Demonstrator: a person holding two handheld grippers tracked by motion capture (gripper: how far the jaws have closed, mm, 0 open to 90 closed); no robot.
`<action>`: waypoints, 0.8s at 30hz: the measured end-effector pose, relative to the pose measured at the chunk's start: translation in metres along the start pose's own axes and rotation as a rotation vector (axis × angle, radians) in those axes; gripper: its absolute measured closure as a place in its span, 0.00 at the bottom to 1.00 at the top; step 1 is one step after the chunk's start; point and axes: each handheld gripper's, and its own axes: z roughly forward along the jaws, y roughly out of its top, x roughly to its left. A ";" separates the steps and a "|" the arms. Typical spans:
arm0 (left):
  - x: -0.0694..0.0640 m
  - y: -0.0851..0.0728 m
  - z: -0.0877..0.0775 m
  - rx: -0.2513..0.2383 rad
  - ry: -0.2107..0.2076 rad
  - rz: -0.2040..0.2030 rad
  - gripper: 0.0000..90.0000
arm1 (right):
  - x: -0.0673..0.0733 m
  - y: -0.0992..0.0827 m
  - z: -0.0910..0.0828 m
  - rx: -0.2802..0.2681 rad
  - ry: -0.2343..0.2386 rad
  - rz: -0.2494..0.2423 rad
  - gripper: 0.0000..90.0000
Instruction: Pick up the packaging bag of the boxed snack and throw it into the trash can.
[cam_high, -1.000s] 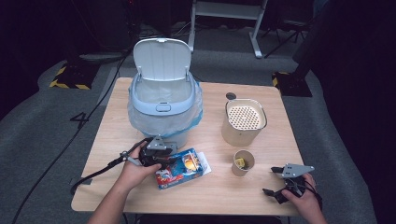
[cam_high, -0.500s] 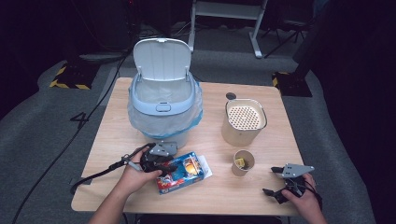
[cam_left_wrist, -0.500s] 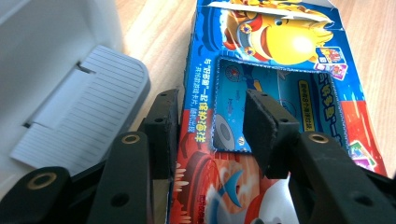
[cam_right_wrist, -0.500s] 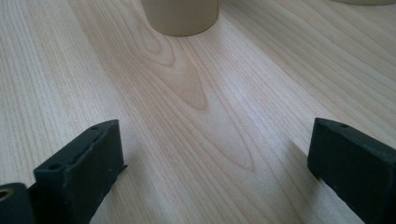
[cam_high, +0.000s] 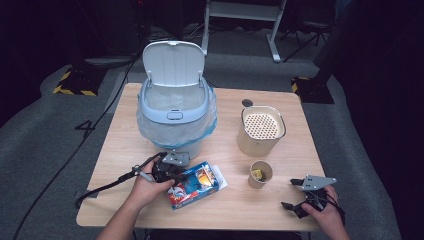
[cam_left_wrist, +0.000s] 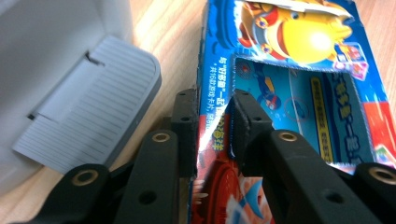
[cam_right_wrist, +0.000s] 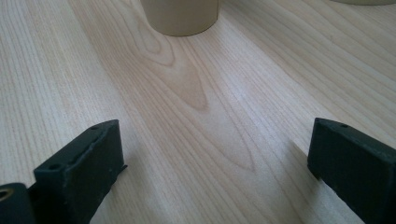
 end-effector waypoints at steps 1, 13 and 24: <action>-0.001 0.000 -0.002 -0.023 -0.001 0.001 0.83 | 0.000 0.000 0.000 0.000 -0.001 0.000 0.04; -0.009 0.006 -0.045 -0.292 -0.019 -0.002 0.83 | 0.000 0.000 0.000 0.000 0.000 0.000 0.04; -0.019 0.031 -0.093 -0.496 0.065 0.024 0.84 | 0.000 0.000 0.000 0.000 -0.001 0.000 0.04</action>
